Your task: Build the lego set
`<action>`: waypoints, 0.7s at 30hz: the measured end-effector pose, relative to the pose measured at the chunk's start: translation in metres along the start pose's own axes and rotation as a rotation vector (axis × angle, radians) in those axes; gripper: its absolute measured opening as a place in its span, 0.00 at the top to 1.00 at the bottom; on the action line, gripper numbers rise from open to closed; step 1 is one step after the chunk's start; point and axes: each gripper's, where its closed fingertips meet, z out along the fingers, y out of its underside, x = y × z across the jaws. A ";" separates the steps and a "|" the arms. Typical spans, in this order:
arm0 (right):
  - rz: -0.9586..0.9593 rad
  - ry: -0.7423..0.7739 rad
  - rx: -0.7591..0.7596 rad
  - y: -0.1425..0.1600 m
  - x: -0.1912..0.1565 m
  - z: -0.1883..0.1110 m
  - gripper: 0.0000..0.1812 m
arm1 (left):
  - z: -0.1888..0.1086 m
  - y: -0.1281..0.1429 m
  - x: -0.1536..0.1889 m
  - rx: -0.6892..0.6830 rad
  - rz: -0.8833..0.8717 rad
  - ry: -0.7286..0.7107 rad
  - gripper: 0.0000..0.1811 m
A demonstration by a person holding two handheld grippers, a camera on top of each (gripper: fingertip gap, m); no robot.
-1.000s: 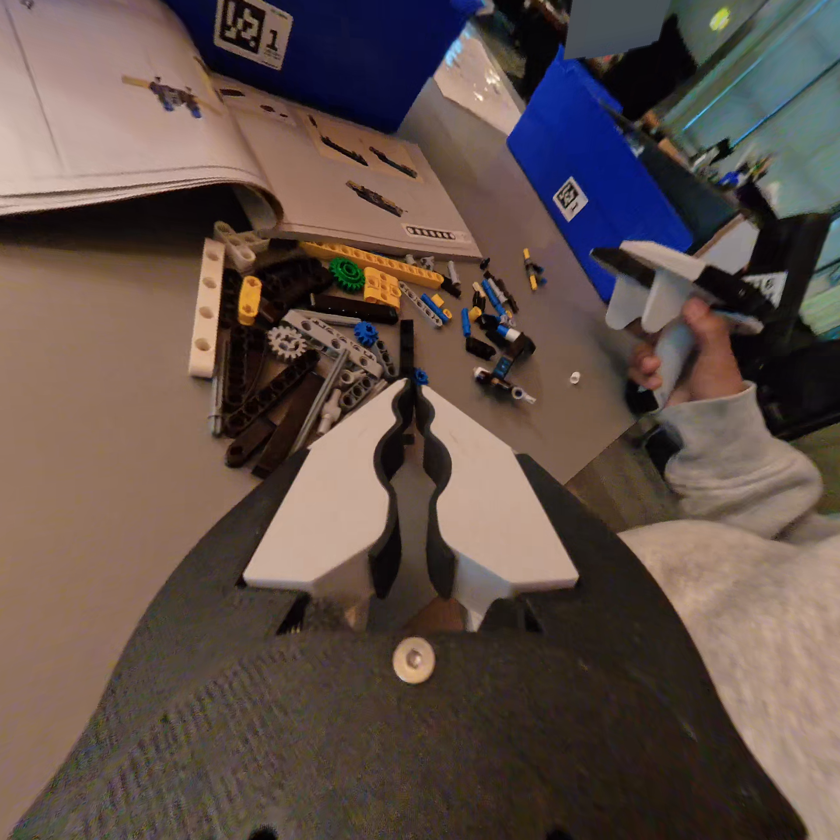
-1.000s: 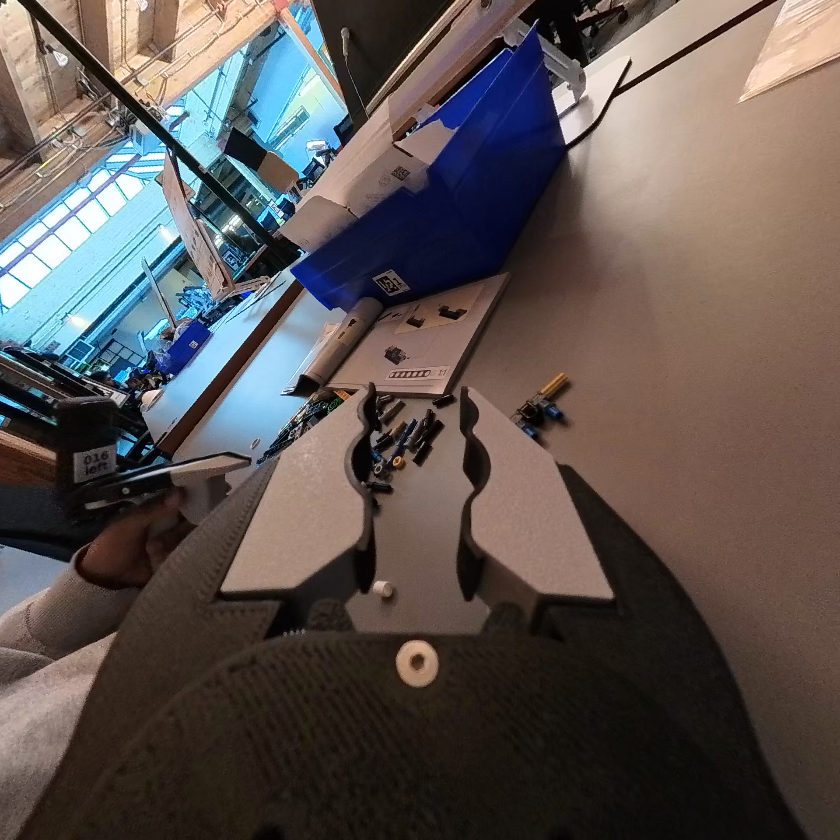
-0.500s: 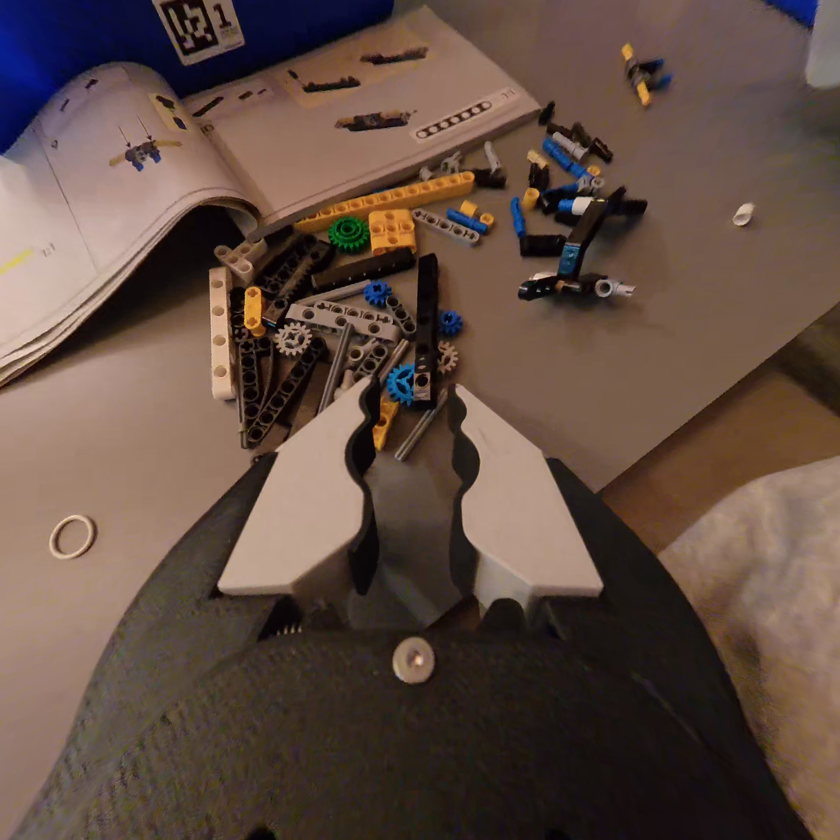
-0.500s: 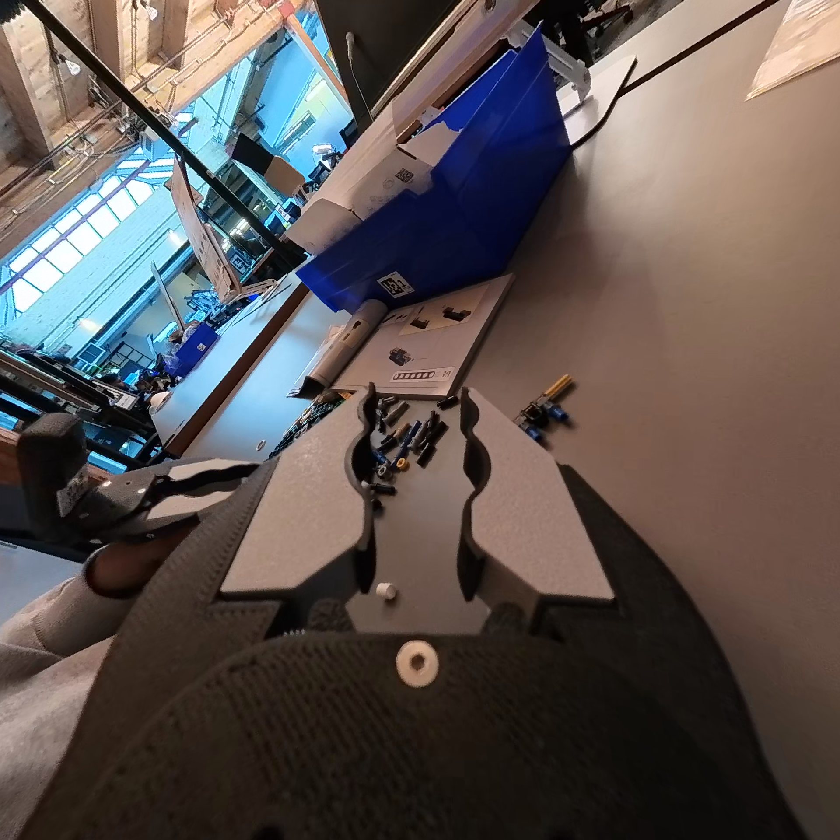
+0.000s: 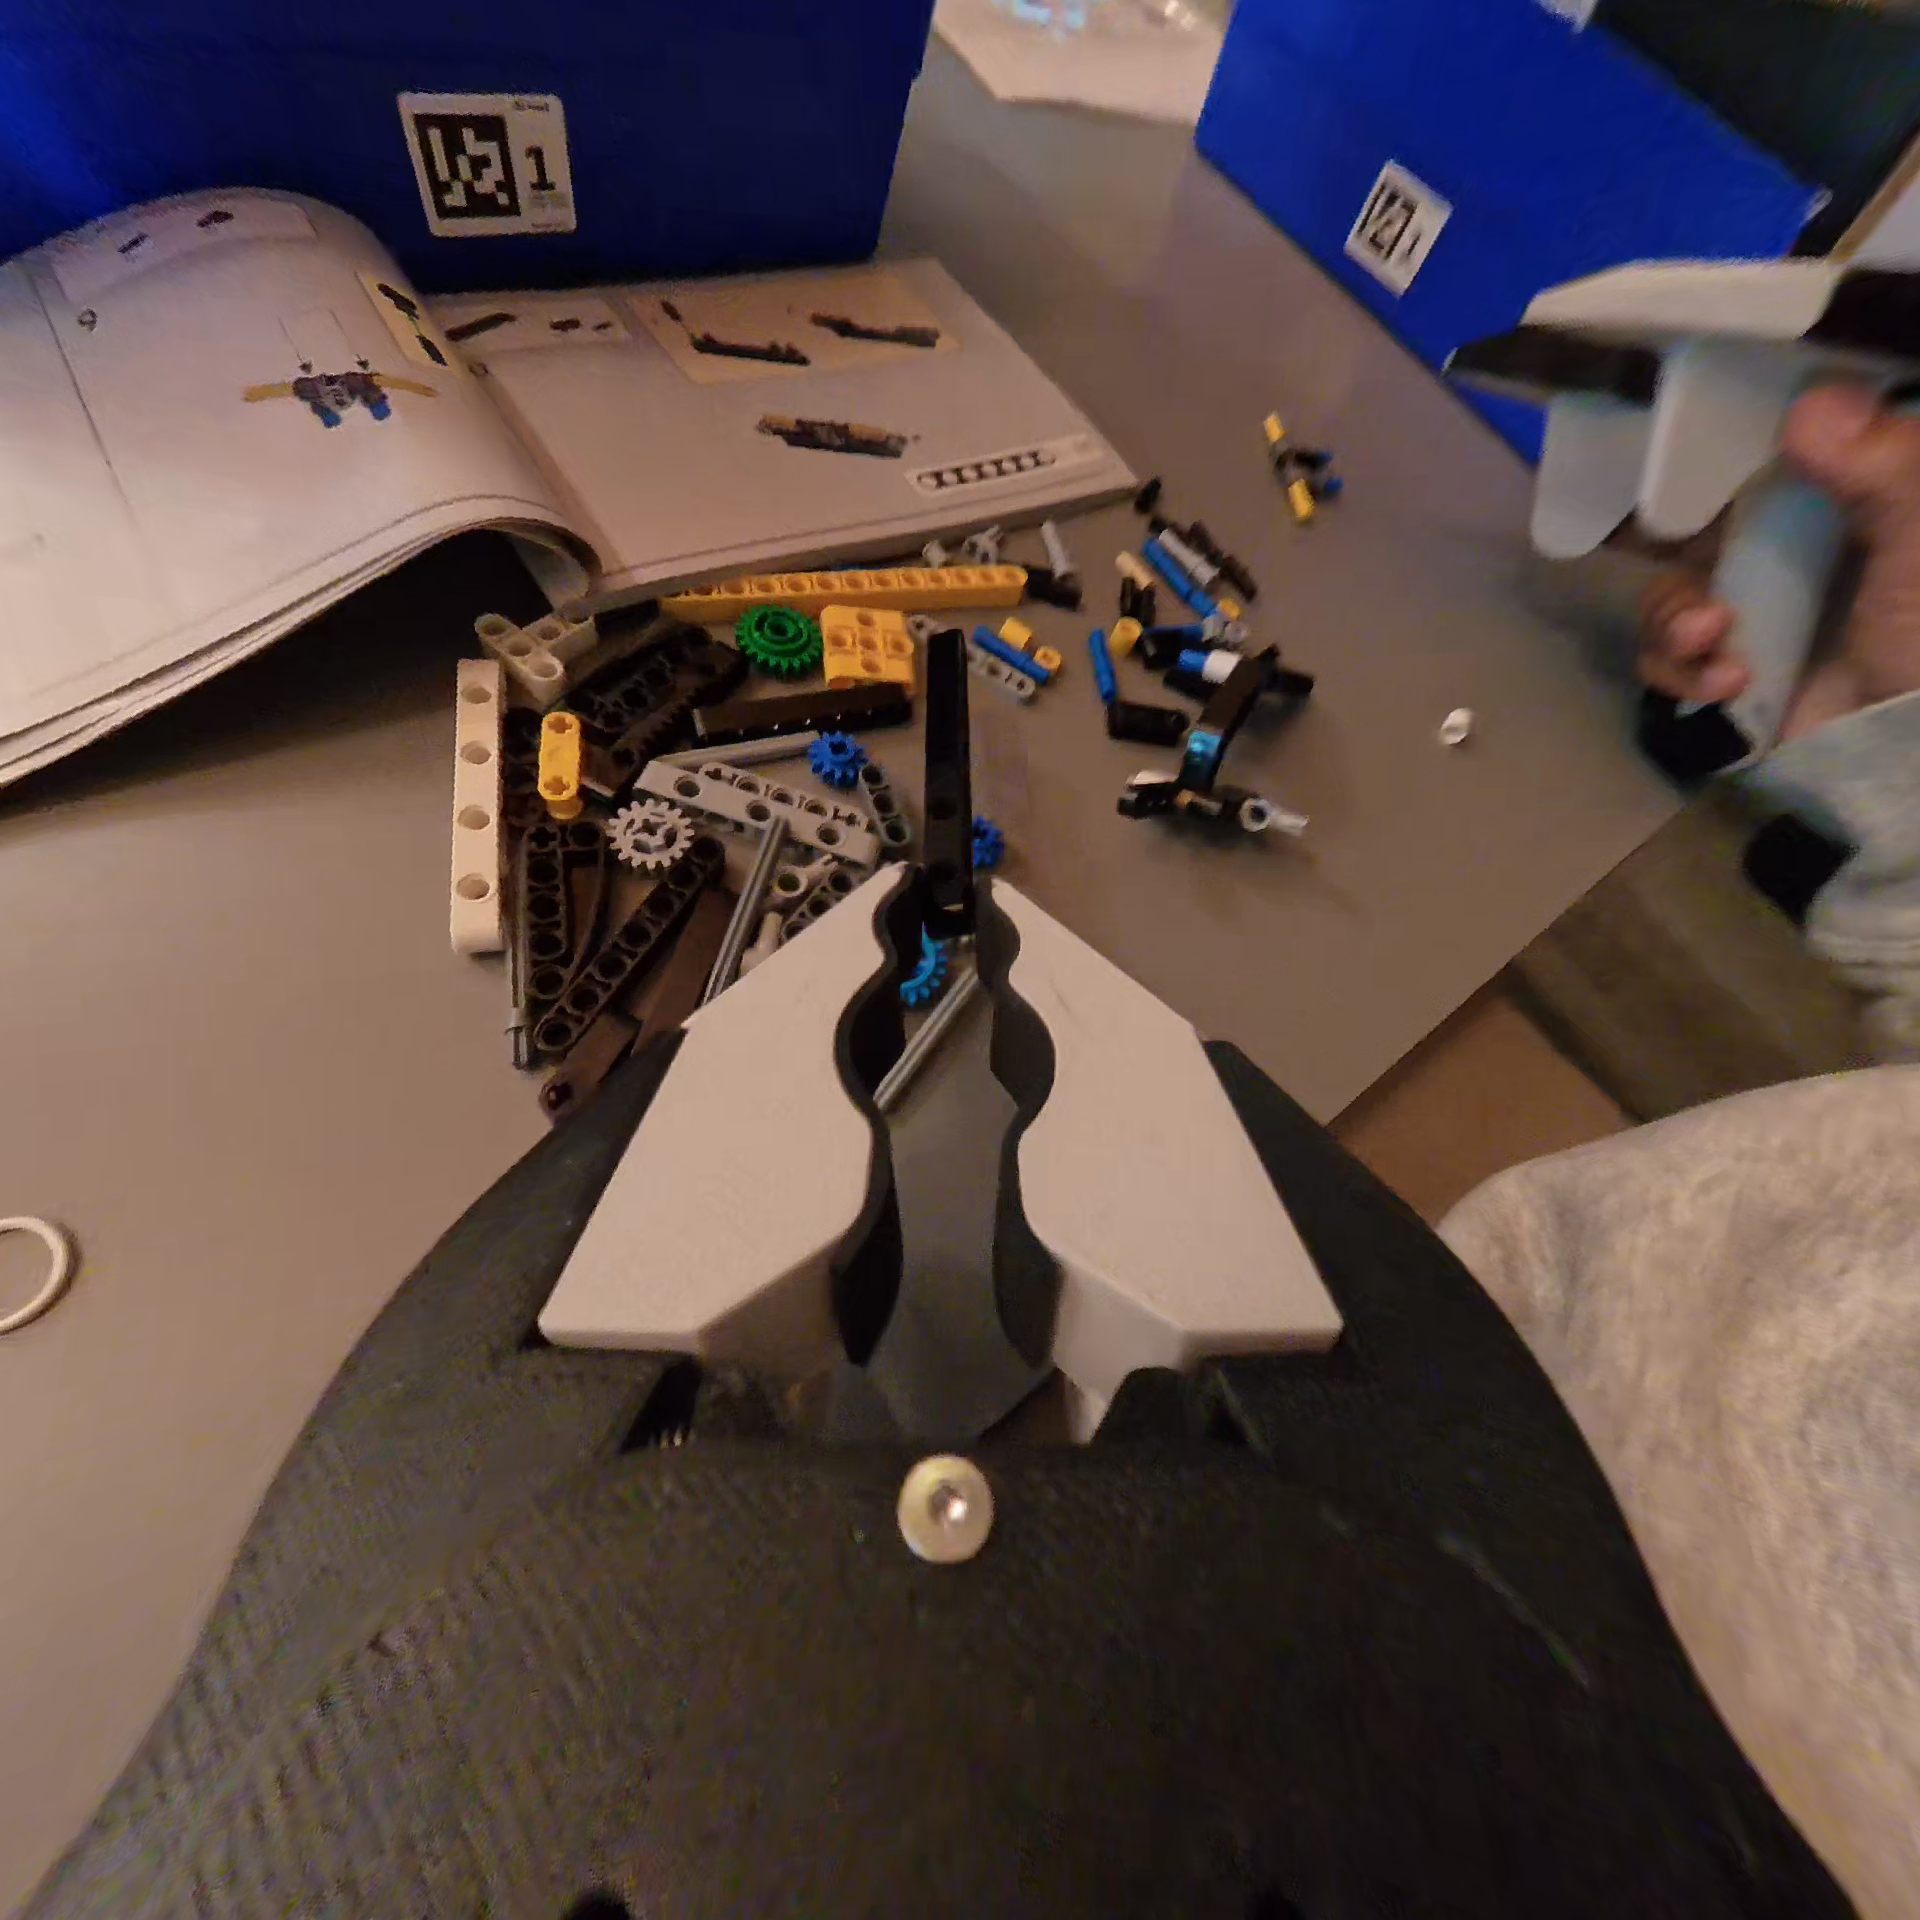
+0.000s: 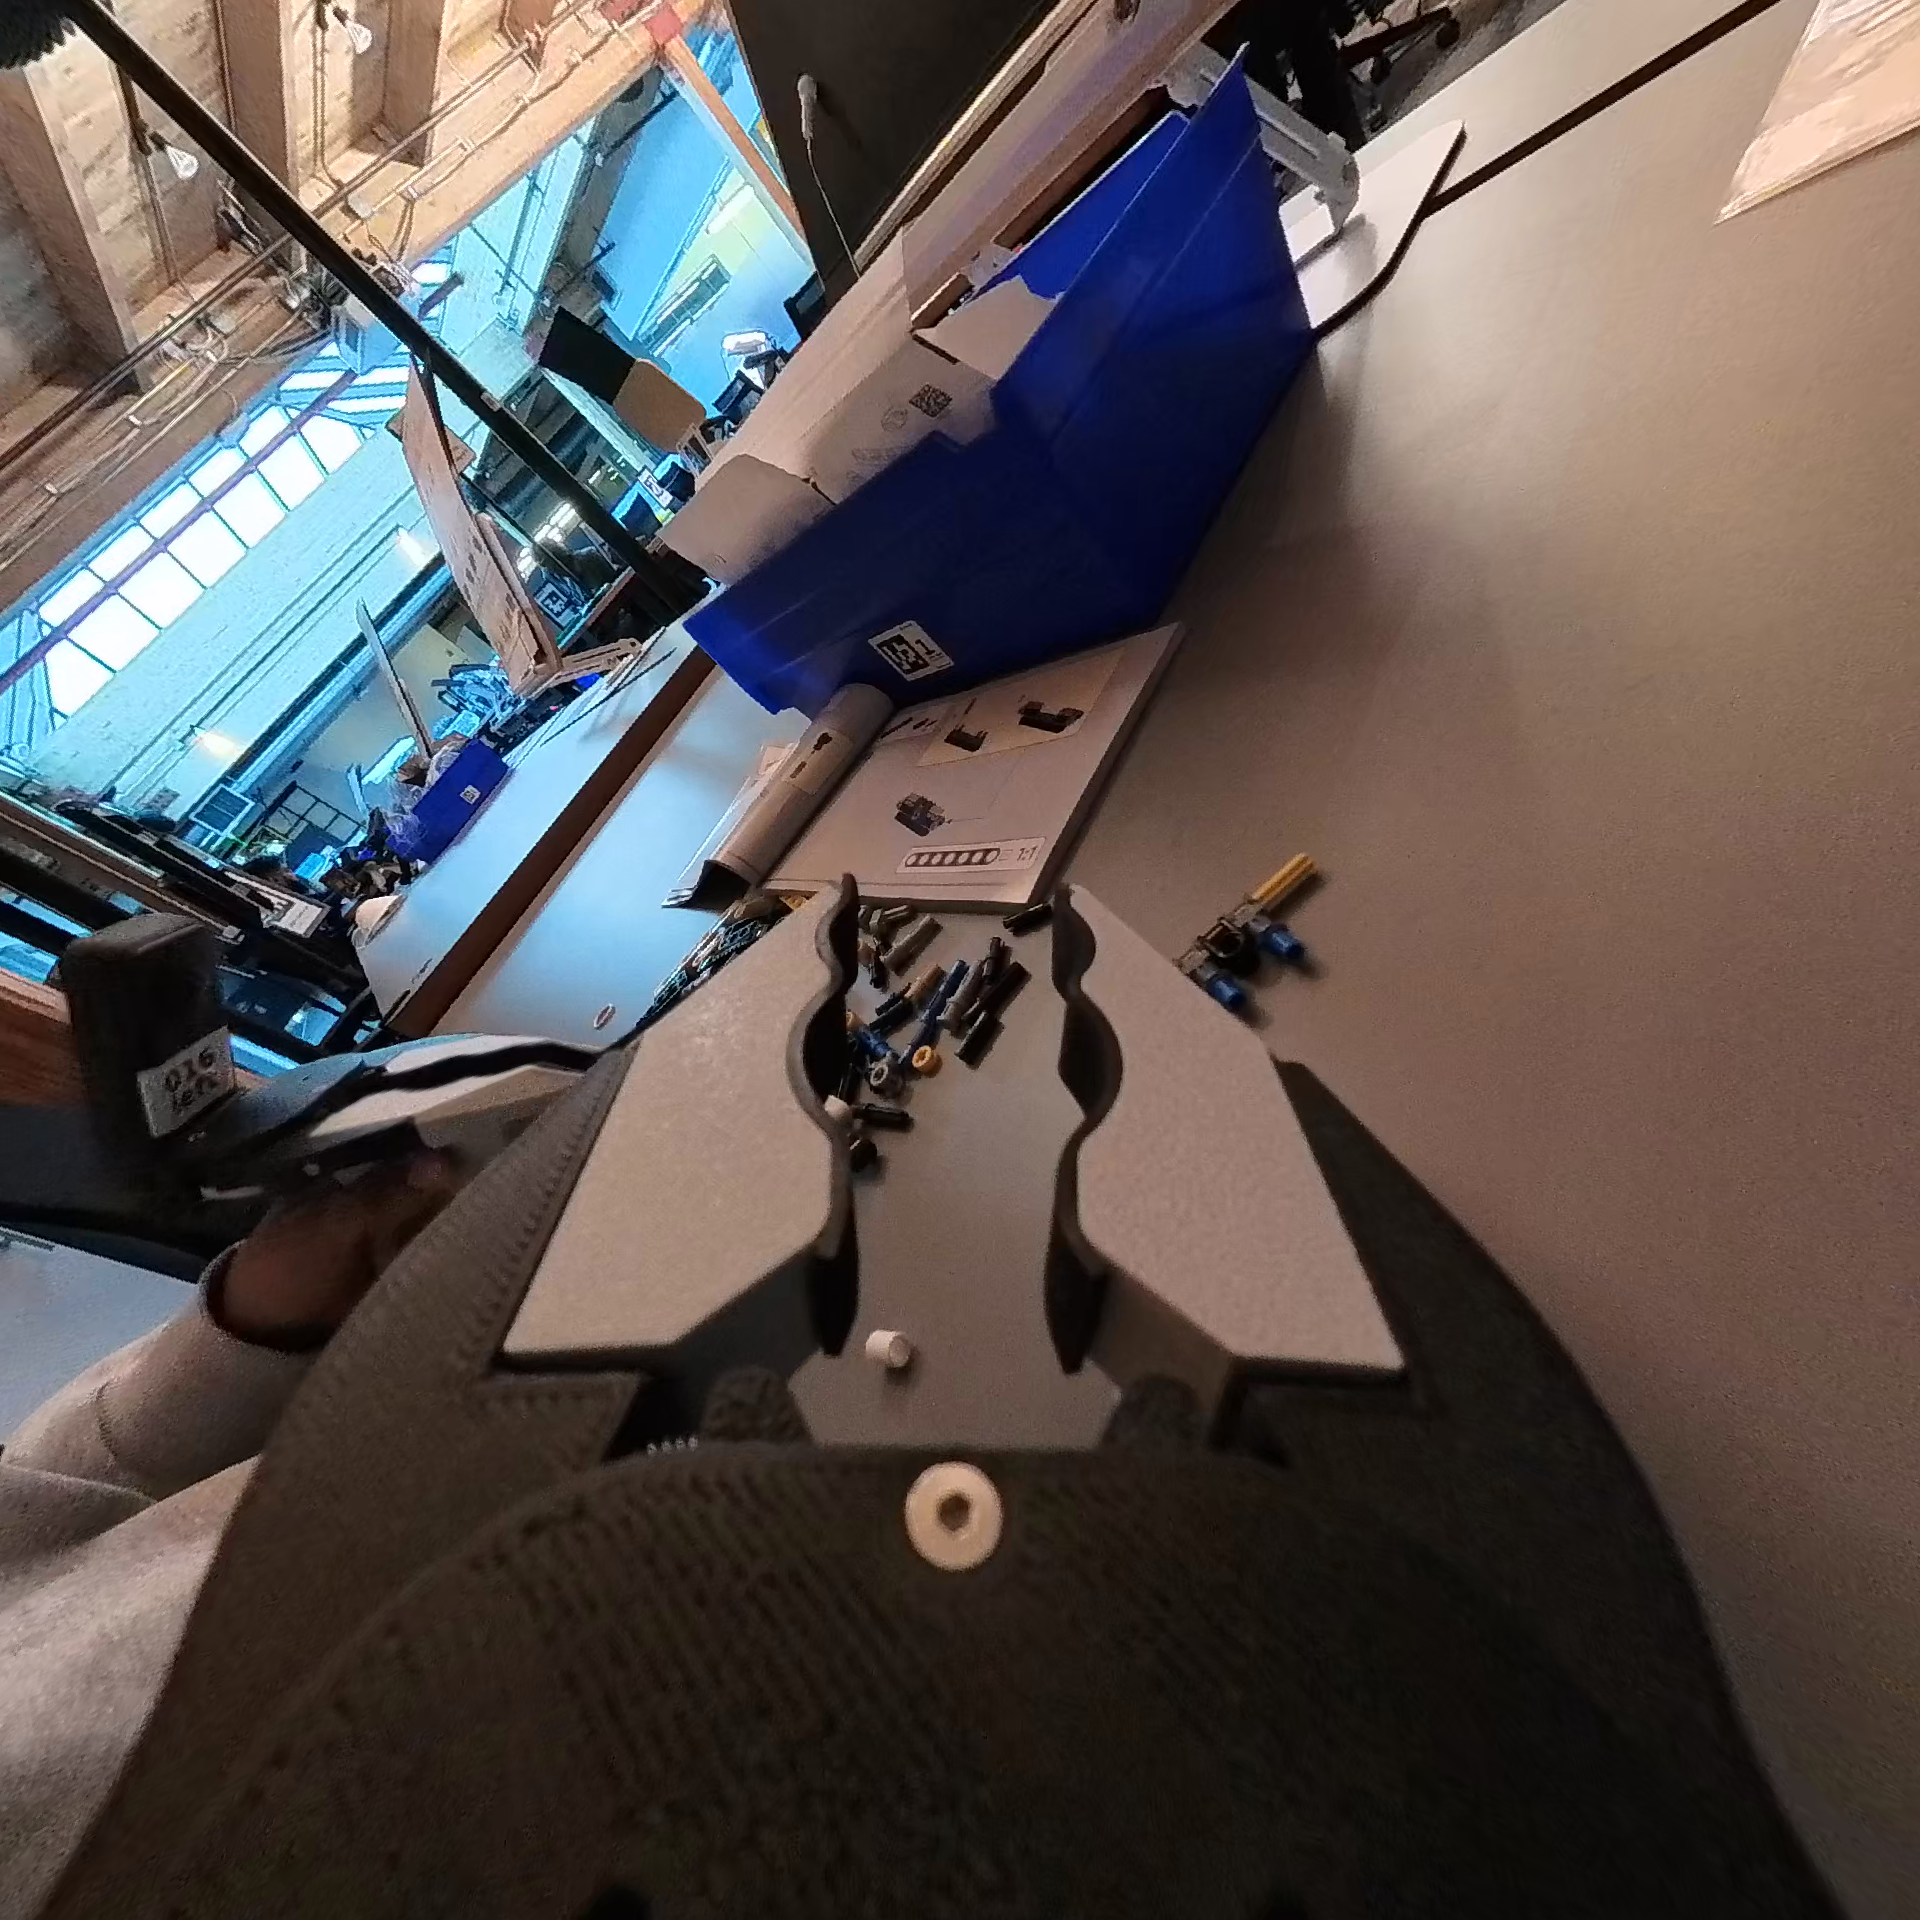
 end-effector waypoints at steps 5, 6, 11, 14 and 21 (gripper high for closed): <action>0.002 -0.001 -0.002 0.000 0.000 0.001 0.80 | -0.004 -0.014 0.005 0.068 -0.178 0.159 0.95; 0.001 0.000 -0.002 0.000 0.000 0.001 0.80 | -0.005 -0.016 0.006 0.080 -0.220 0.197 0.96; -0.002 0.003 -0.004 0.001 0.000 0.001 0.81 | -0.007 -0.027 0.010 0.112 -0.359 0.330 0.96; 0.000 0.005 -0.005 0.001 0.000 0.001 0.81 | -0.008 -0.029 0.010 0.119 -0.359 0.337 0.96; 0.007 0.003 -0.007 0.001 0.001 0.001 0.81 | -0.008 -0.029 0.009 0.124 -0.377 0.343 0.96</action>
